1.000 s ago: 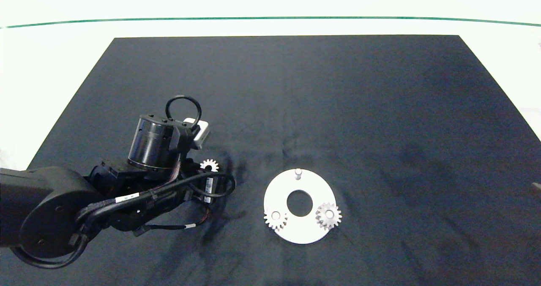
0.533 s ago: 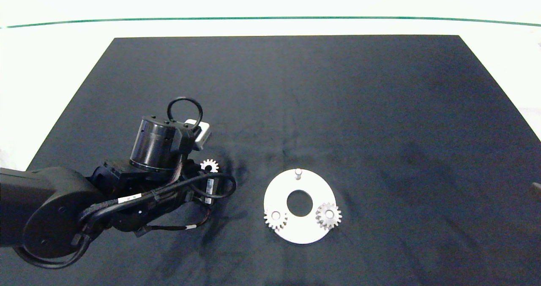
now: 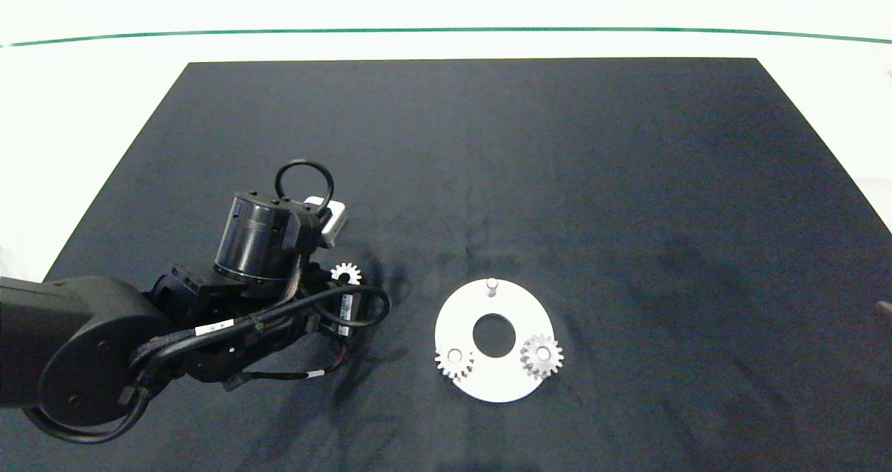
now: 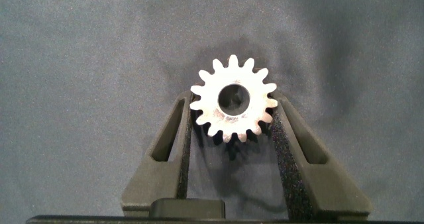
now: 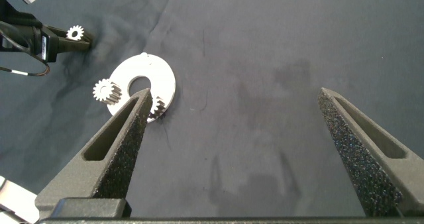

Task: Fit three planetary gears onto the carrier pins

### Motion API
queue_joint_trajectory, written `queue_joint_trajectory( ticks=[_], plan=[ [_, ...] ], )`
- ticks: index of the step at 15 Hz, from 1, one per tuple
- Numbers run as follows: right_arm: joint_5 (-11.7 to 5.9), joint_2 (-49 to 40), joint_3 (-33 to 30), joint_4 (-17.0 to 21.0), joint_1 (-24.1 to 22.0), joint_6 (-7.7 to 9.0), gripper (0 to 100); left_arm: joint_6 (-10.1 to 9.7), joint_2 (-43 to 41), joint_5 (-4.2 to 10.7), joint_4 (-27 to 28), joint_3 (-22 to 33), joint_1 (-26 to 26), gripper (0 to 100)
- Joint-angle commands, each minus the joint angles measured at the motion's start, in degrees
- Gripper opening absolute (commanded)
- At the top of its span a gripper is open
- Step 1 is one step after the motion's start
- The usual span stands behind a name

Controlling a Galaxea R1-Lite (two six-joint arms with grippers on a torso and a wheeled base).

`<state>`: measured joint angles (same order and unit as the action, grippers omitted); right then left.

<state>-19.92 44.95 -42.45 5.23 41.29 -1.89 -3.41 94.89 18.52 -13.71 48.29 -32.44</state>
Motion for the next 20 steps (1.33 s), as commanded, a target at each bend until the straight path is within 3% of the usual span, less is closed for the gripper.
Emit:
queue_joint_trajectory(
  ticks=[1, 5, 20],
  plan=[
    [-0.12, -0.1, 0.0, 0.0, 0.0, 0.04, 100, -0.01, 0.1, 0.12, 0.0, -0.1, -0.2, 25],
    [-0.12, -0.1, 0.1, 0.0, 0.0, 0.04, 100, -0.1, 0.1, 0.12, 0.1, -0.7, -0.4, 16],
    [-0.12, 0.0, -0.2, 0.1, -0.1, 0.04, 100, 0.43, -1.6, 0.2, 0.3, 0.8, -0.8, 16]
  ],
)
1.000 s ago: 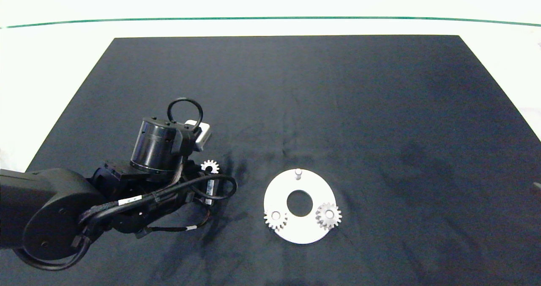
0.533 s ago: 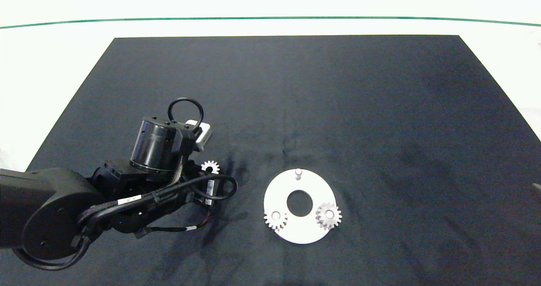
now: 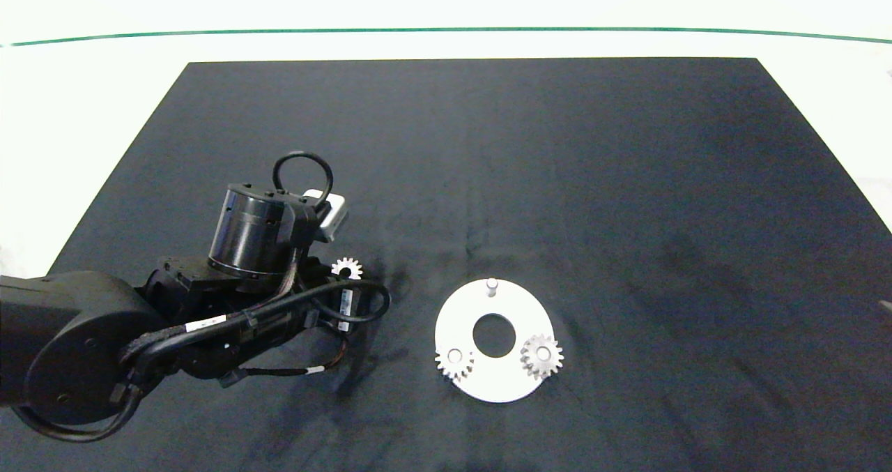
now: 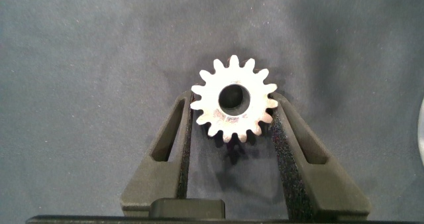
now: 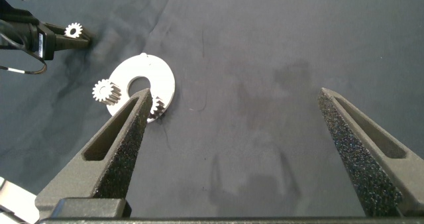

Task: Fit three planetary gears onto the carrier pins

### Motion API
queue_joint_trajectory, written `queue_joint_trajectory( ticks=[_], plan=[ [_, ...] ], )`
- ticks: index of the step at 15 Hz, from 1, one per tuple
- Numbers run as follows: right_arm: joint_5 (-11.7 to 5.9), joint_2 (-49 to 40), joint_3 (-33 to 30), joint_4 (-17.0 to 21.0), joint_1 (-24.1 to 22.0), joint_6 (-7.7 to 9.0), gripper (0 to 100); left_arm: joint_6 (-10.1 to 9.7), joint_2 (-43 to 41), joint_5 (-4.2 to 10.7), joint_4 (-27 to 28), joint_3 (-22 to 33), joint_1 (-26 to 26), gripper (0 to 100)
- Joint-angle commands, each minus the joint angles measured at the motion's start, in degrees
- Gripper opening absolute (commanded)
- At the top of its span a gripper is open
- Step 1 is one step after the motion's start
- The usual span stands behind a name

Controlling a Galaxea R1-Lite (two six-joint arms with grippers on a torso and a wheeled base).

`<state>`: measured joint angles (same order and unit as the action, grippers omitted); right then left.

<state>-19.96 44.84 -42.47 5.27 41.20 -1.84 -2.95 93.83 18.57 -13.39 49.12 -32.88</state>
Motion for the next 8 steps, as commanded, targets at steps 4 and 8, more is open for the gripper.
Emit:
queue_joint_trajectory(
  ticks=[4, 8],
  plan=[
    [-0.08, 0.0, -0.2, 0.1, 0.0, -0.09, 100, -0.21, -5.2, 0.24, 1.4, 0.3, -5.0, 16],
    [-0.08, -0.1, -0.1, 0.1, 0.0, -0.09, 100, -0.13, -8.2, 0.77, 5.6, 0.7, -11.3, 16]
  ],
)
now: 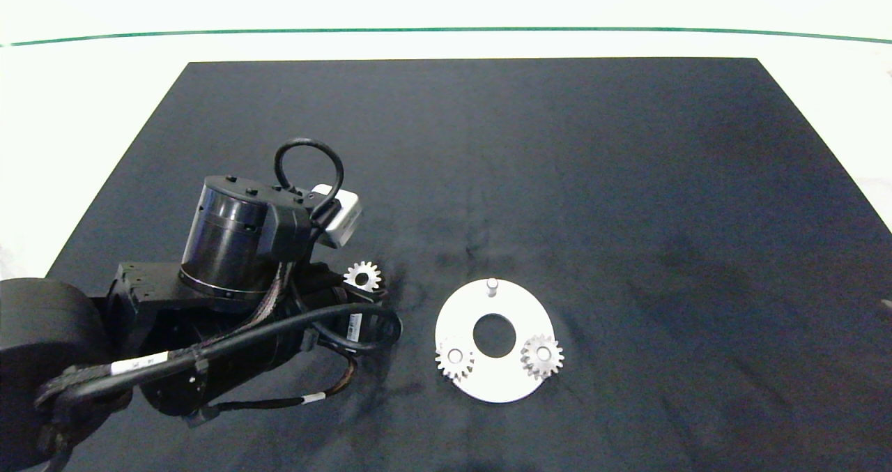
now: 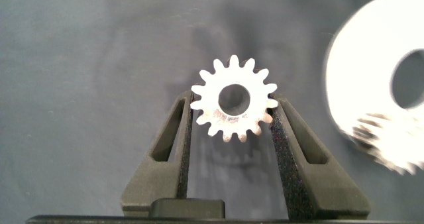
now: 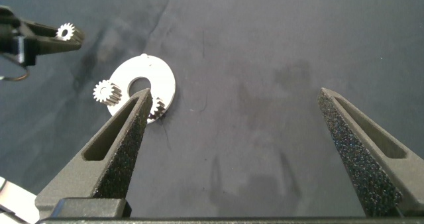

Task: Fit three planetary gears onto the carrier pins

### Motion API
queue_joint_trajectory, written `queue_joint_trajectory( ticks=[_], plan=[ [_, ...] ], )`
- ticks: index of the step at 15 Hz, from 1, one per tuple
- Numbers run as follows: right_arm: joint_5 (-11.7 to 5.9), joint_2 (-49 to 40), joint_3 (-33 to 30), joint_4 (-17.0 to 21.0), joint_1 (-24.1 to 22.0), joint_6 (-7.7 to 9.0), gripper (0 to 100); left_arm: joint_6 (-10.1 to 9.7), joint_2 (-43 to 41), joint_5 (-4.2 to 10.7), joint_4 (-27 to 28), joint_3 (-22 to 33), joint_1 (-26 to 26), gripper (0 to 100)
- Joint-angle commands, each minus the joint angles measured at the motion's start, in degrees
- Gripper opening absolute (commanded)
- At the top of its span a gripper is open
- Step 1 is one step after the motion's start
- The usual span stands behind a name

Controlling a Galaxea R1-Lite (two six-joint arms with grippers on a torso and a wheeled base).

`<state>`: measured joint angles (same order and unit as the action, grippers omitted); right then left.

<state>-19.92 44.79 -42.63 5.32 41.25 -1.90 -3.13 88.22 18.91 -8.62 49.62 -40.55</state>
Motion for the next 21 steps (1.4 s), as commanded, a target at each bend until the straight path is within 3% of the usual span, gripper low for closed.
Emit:
queue_joint_trajectory(
  ticks=[1, 4, 7, 21],
  plan=[
    [-0.21, -0.1, 0.1, 0.0, 0.0, -0.03, 100, 0.14, -2.6, 0.43, 0.8, 0.4, -4.7, 16],
    [-0.21, -0.4, -0.1, 0.0, 0.0, 0.06, 100, 4.19, -2.0, 1.22, 1.8, 2.2, -8.1, 16],
    [-0.21, -1.6, -0.1, 0.5, -0.1, 0.14, 100, 6.65, 0.6, 1.31, 1.7, 4.6, -10.6, 16],
    [-0.12, -5.9, 0.6, 3.2, -0.8, -0.03, 100, 9.46, 17.0, 2.45, 1.8, 18.9, -15.1, 16]
  ],
)
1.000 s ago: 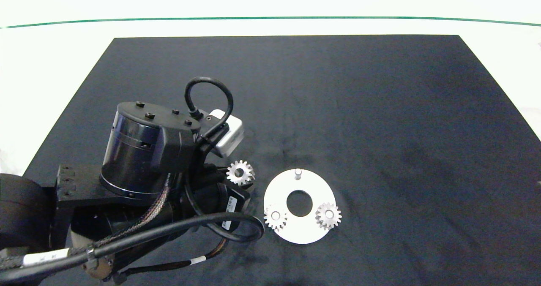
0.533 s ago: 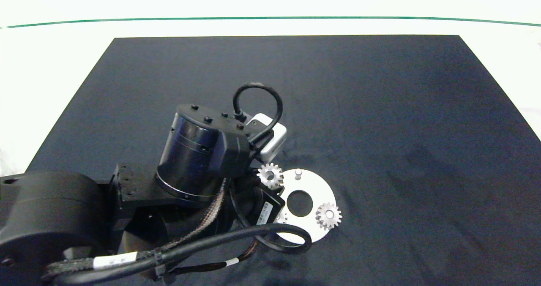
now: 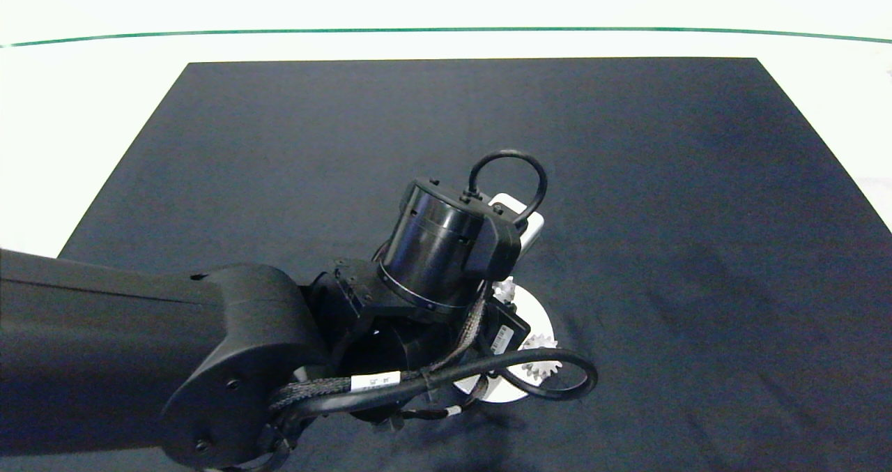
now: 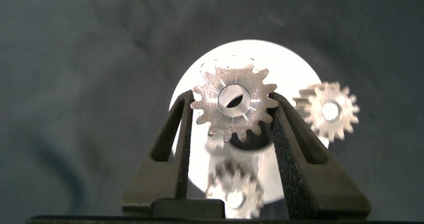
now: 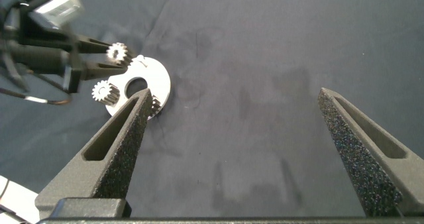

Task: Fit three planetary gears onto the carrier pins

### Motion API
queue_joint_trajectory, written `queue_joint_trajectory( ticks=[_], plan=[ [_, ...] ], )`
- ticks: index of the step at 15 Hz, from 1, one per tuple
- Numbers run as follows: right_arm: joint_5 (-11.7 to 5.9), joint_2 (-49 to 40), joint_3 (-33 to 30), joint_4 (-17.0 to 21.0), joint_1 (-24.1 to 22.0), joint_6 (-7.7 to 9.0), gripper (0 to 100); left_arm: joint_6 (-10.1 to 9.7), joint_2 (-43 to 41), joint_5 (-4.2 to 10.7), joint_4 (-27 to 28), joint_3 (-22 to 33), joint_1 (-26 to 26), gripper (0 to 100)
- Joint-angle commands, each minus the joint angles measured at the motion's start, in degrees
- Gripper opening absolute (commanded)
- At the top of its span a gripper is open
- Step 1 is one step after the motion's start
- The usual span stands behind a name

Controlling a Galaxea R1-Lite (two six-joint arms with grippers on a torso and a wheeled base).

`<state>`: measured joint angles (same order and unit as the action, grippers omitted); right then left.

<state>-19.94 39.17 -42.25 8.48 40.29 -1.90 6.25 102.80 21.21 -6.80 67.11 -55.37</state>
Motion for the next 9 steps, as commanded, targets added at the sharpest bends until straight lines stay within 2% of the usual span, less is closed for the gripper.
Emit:
queue_joint_trajectory(
  ticks=[1, 9],
  plan=[
    [-0.1, -0.4, 0.3, 0.0, 0.2, -0.03, 100, 0.07, 3.2, 0.15, -0.1, 2.2, -0.4, 16],
    [-0.1, -1.0, 0.4, 1.0, 0.2, -0.03, 100, 0.6, 4.2, 0.15, 0.0, 3.6, 1.7, 16]
  ],
)
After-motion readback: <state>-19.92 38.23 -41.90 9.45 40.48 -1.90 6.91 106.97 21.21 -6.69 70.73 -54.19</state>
